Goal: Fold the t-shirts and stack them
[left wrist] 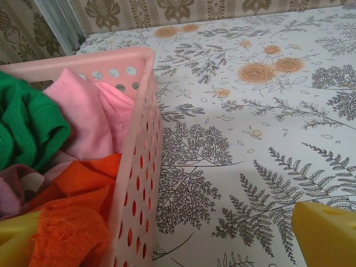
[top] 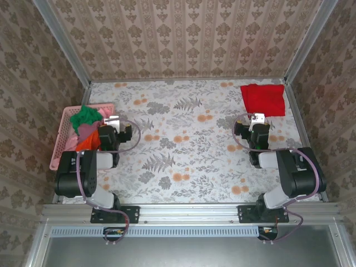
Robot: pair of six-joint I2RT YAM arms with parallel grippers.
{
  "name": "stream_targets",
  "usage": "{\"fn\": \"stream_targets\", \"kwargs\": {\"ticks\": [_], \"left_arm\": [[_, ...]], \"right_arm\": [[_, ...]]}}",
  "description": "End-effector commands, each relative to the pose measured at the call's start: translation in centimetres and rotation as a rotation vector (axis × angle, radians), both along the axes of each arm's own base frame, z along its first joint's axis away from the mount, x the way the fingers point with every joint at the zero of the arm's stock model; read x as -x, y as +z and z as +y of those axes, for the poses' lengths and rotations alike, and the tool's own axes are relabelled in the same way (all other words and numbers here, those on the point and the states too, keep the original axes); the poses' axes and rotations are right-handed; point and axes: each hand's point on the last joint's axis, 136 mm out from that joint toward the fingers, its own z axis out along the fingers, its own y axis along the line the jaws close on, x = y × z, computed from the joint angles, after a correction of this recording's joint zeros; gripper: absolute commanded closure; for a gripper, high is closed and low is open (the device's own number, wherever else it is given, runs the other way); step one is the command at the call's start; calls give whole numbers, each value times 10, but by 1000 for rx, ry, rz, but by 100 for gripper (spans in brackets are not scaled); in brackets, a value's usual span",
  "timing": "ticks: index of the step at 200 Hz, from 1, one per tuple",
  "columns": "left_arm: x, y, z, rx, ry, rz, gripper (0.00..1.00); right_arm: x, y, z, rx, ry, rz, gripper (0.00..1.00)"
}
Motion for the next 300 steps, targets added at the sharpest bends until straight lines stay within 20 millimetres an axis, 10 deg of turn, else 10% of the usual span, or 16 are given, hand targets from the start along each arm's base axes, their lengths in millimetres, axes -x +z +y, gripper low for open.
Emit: {"fn": "stream_targets", "kwargs": {"ticks": [1,201,270,300], "left_arm": [[-2,4,3,8,27,-20,0],[4,12,-14,-31,-45,-55,0],[24,88,-47,-84,-179,-131,0],[23,130,-33,-20,-76,-161,0]], "right_arm": [[-1,3,-2,16,0,-13,0],[1,10,3,20,28,-26,0],[27,84,31,43,129,-62,0],[35,120,66,67,262,-91,0]]}}
